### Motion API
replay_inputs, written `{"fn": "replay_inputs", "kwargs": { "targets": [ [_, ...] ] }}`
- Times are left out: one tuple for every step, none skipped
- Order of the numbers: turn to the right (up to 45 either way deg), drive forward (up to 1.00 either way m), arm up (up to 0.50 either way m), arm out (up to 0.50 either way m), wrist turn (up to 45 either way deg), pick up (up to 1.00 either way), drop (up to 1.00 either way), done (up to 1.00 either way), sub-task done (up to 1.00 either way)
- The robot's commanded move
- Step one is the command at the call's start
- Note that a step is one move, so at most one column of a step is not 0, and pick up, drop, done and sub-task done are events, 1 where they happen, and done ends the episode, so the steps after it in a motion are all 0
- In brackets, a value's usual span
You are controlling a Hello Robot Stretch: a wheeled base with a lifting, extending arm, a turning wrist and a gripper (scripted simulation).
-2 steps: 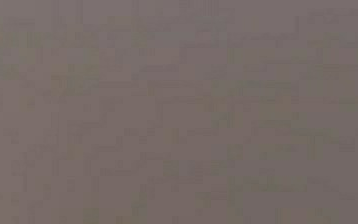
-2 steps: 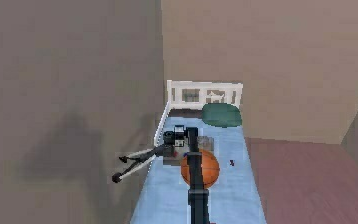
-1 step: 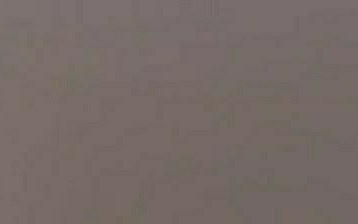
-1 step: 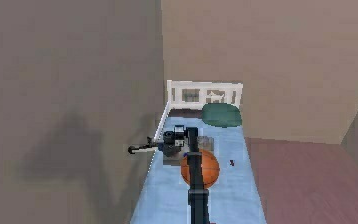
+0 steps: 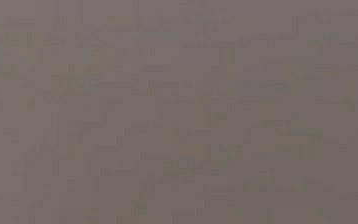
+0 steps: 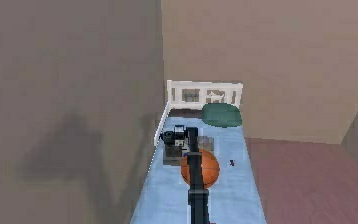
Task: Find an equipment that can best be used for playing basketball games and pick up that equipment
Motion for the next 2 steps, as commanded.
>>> {"fn": "replay_inputs", "kwargs": {
  "targets": [
    [0.0, 0.0, 0.0, 0.0, 42.0, 0.0, 0.0, 0.0, 0.0],
    [0.0, 0.0, -0.3, 0.0, 0.0, 0.0, 0.0, 0.0, 0.0]
  ]
}}
